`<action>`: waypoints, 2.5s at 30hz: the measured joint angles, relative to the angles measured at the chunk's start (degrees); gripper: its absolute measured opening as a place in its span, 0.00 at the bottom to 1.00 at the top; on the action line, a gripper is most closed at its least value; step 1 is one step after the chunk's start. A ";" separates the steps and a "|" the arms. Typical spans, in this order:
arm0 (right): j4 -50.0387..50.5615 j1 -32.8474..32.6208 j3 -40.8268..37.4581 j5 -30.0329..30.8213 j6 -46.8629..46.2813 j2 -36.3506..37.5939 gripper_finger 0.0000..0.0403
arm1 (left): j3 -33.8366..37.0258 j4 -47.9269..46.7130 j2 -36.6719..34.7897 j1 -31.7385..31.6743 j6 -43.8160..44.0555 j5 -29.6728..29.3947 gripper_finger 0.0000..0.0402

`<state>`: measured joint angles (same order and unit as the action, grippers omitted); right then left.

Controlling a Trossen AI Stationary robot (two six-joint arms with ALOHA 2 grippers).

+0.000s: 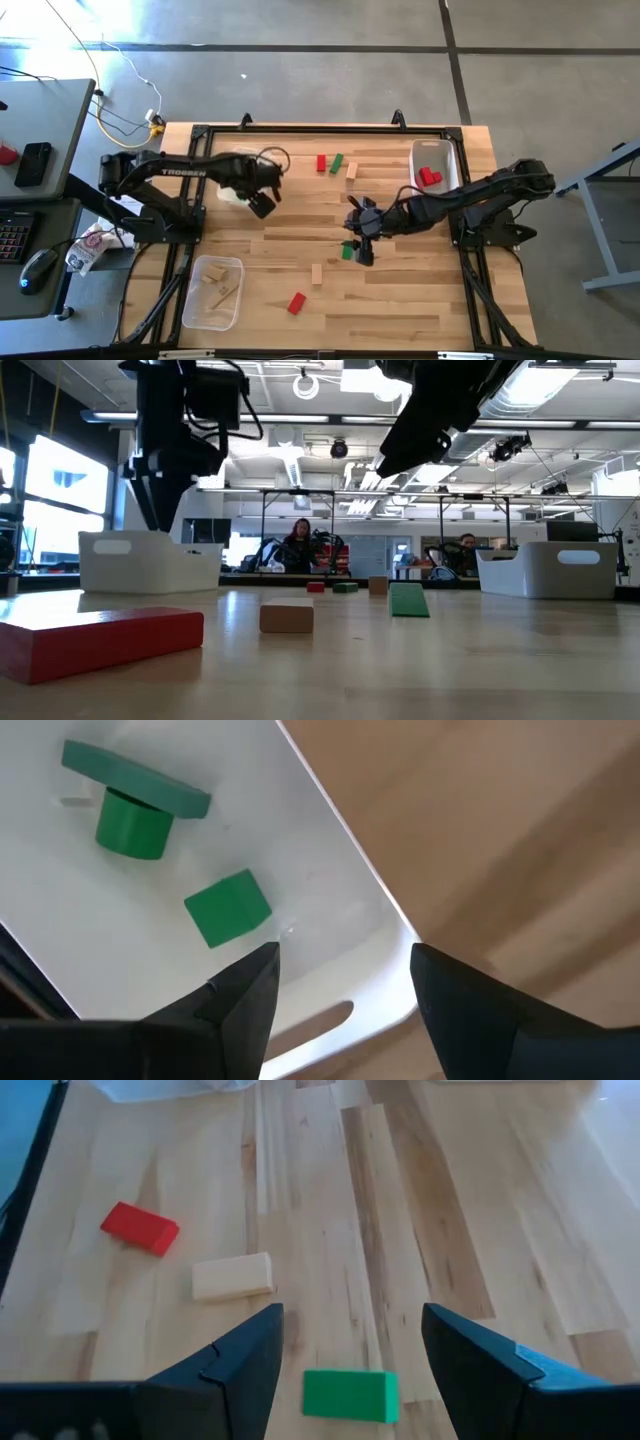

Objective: Sort & place blocks by color
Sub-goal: Adjust the white bin

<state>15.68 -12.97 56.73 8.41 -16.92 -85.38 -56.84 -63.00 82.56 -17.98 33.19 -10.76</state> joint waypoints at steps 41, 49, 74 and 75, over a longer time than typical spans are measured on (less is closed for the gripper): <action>0.17 -0.66 0.00 2.33 -1.03 0.00 0.56 | 0.28 -0.87 6.92 18.14 1.69 -14.49 0.53; 0.43 -0.67 0.00 2.31 -2.56 0.00 0.56 | 0.31 0.40 11.63 13.07 0.08 -17.81 0.53; 1.29 -0.71 0.00 2.33 -2.56 0.00 0.56 | -0.63 9.25 13.14 -2.29 -10.04 -24.55 0.53; 1.31 -0.71 0.00 2.33 -2.56 0.00 0.56 | -1.12 9.34 13.14 -2.01 -10.37 -24.56 0.53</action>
<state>16.99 -13.67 56.73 10.74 -19.49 -85.38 -57.96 -53.66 95.70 -19.99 22.82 -35.32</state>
